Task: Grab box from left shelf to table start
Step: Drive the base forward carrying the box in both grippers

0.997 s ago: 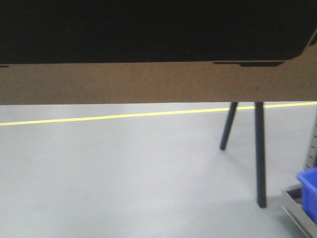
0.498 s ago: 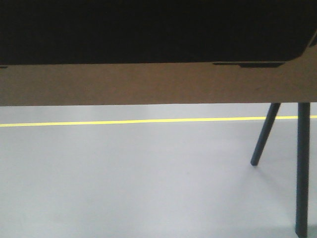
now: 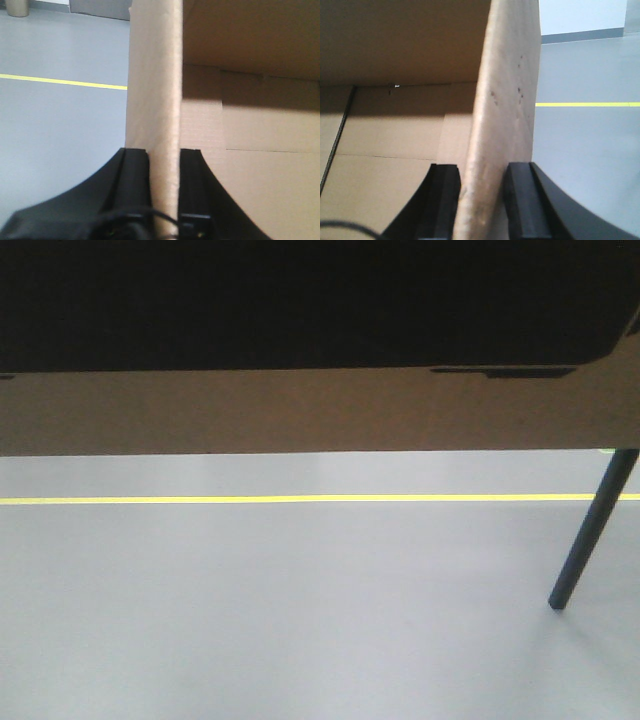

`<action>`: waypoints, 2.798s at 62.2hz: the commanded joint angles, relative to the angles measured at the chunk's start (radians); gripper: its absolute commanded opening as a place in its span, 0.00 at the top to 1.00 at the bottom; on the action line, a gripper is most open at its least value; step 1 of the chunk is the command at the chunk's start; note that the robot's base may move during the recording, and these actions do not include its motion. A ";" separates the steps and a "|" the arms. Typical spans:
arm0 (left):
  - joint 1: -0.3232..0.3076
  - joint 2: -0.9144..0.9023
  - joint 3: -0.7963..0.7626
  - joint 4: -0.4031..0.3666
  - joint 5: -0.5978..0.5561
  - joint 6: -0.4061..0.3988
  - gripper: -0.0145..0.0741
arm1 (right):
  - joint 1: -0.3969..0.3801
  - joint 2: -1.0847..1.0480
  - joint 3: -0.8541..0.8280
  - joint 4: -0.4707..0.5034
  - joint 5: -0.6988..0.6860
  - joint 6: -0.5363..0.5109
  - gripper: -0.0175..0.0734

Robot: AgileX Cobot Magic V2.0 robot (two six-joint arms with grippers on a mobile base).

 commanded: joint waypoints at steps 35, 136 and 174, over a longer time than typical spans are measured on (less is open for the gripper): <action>0.002 -0.002 -0.040 0.115 -0.194 -0.006 0.95 | -0.014 0.011 -0.033 -0.159 -0.151 -0.004 0.75; 0.002 -0.002 -0.040 0.115 -0.194 -0.006 0.95 | -0.014 0.011 -0.033 -0.159 -0.151 -0.004 0.75; 0.002 -0.002 -0.040 0.114 -0.194 -0.006 0.95 | -0.014 0.011 -0.033 -0.159 -0.151 -0.004 0.75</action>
